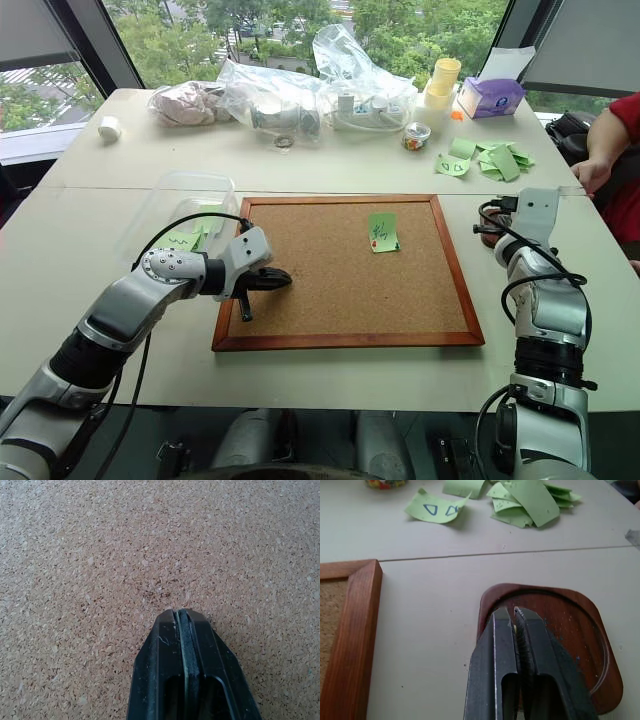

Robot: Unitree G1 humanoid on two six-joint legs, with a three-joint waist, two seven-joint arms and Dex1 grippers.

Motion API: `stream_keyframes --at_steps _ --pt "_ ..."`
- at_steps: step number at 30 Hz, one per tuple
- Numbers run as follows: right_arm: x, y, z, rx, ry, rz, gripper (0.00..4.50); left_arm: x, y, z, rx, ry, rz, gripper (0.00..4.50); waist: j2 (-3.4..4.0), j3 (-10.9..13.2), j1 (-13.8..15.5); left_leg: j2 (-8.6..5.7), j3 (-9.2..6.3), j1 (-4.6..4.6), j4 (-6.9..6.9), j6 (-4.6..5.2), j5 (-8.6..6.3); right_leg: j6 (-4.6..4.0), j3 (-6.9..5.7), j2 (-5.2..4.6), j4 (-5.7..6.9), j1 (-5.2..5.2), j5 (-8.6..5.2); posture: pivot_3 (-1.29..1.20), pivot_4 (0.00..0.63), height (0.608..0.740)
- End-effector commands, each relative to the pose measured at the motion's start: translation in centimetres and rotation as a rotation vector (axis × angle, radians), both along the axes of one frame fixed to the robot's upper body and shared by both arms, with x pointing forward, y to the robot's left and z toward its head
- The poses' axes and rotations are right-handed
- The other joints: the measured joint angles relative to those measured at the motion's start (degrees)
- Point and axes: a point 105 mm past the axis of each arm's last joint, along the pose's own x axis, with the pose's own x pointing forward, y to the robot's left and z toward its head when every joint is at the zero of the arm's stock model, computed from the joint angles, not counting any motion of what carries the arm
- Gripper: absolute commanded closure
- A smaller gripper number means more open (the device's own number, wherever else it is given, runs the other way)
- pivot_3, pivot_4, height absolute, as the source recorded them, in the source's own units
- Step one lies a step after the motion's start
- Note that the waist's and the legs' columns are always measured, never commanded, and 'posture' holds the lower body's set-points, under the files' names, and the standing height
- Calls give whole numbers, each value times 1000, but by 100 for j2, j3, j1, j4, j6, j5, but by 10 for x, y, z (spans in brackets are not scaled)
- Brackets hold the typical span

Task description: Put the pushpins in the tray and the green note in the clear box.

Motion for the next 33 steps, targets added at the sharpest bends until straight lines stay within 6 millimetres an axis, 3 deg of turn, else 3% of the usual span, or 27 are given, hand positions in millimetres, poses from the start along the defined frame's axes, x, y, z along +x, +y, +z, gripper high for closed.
stream_keyframes --at_steps 1,3,7,9,23,27,30,33 --pt "3 -11 21 13 -68 -33 3639 -2 -4 -6 9 18 -18 4500 4 -1 -3 0 0 0 0 0 0 0 0 0 0 0 0 0 150 735" --pt "4 -14 20 29 -67 -47 2845 -2 -5 -5 6 17 -19 4500 4 -2 -3 0 -1 0 0 0 0 0 1 0 0 0 0 0 150 735" --pt "6 -18 21 36 -71 -59 726 -1 -5 -5 2 16 -16 4500 4 -2 4 0 -2 0 0 0 0 0 1 0 0 0 0 0 150 735" --pt "6 -19 21 36 -71 -61 80 -1 -5 -5 2 15 -15 4500 4 -2 3 0 -2 0 0 0 0 0 0 -1 0 1 0 0 150 735" --pt "5 -23 36 31 -147 -77 80 -4 -5 -4 -1 17 -11 4500 5 -2 -3 1 -3 0 0 0 0 0 1 -1 0 1 0 0 150 735" --pt "3 22 49 29 -182 201 80 -4 -3 -2 0 16 -10 4500 7 -1 -2 1 -4 -1 -1 0 0 0 1 -1 0 0 0 0 150 735" --pt "-15 76 49 -41 -141 515 80 -5 -1 -2 7 17 -10 4500 9 -2 6 2 -8 -2 -1 0 0 1 1 1 -1 0 0 0 150 735" --pt "-30 101 42 -66 -99 658 80 -4 0 -2 11 17 -10 4500 9 -2 -6 4 -13 -3 -2 2 -1 1 -1 5 -4 0 -1 0 150 735"
